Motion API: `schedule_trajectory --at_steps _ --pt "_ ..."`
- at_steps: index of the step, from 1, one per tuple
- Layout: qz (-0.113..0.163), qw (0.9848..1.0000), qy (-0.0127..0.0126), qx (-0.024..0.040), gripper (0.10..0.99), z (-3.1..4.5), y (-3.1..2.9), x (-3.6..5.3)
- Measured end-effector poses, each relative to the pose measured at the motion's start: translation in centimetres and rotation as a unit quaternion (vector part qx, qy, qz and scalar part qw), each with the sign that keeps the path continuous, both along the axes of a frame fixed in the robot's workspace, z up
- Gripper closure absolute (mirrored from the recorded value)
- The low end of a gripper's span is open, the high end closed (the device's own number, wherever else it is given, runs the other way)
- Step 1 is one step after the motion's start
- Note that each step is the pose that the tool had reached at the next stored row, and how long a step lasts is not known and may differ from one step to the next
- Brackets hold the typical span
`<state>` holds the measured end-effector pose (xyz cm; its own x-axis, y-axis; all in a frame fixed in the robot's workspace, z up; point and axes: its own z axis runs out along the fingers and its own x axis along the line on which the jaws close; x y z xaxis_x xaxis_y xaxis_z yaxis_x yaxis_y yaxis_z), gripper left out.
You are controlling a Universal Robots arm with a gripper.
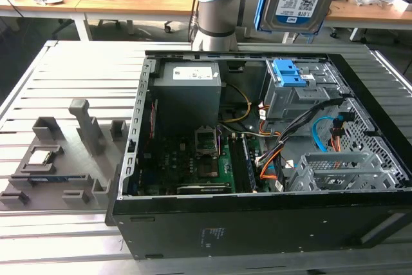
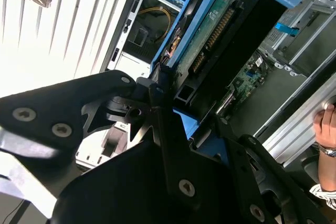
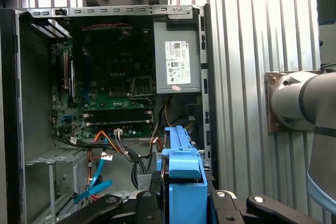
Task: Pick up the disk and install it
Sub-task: 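Pick up the disk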
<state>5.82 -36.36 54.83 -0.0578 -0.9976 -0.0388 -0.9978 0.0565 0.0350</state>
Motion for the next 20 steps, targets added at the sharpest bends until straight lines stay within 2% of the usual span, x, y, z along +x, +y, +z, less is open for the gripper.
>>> schedule_trajectory --at_steps 5,13,16,20 --pt "0.000 1.0000 0.0000 -0.0001 0.718 -0.15 -0.73 -0.01" --pt "0.000 1.0000 0.0000 -0.0001 0.718 -0.35 -2.54 -0.07" --pt "0.000 1.0000 0.0000 -0.0005 0.718 -0.45 -3.81 -0.09" --pt "0.000 1.0000 0.0000 -0.0009 0.718 -0.55 -5.03 -0.09"
